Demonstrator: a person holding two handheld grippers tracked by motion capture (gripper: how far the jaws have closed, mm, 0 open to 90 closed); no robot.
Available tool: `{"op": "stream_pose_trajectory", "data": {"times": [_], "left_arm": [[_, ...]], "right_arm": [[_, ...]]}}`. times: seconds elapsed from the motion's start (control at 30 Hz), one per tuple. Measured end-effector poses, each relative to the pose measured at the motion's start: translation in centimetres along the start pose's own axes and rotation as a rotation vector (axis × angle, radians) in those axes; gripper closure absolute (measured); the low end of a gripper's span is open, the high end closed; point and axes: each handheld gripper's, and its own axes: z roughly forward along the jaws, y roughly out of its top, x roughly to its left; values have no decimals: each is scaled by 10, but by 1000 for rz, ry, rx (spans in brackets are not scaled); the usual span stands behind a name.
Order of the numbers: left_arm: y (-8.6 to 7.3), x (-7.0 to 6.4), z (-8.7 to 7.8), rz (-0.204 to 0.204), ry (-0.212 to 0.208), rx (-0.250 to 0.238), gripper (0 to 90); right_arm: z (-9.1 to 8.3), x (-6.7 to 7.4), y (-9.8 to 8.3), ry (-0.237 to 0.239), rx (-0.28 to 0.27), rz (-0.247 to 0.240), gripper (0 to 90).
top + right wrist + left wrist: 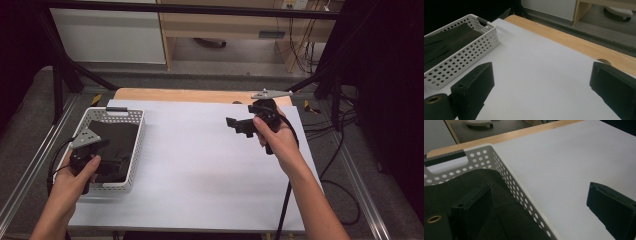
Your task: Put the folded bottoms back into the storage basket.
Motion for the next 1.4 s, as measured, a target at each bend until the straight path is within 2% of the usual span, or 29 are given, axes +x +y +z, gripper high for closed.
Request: {"op": "stream_pose_trajectory", "data": {"times": [0.4,0.53,0.73,1.03,1.4], "left_arm": [[-22,5,15,-31,-4,48,69],[-26,5,15,-35,-12,45,69],[-27,1,14,-27,-20,35,69],[-30,-9,14,11,-28,44,68],[-46,-11,14,6,-41,57,68]], "right_arm": [[-20,-26,-35,-55,-5,50,62],[-27,-33,-47,-68,-11,63,62],[-36,-42,-65,-88,-43,89,62],[-45,-54,-97,-130,-106,118,69],[-59,-57,-136,-141,-112,154,68]]}}
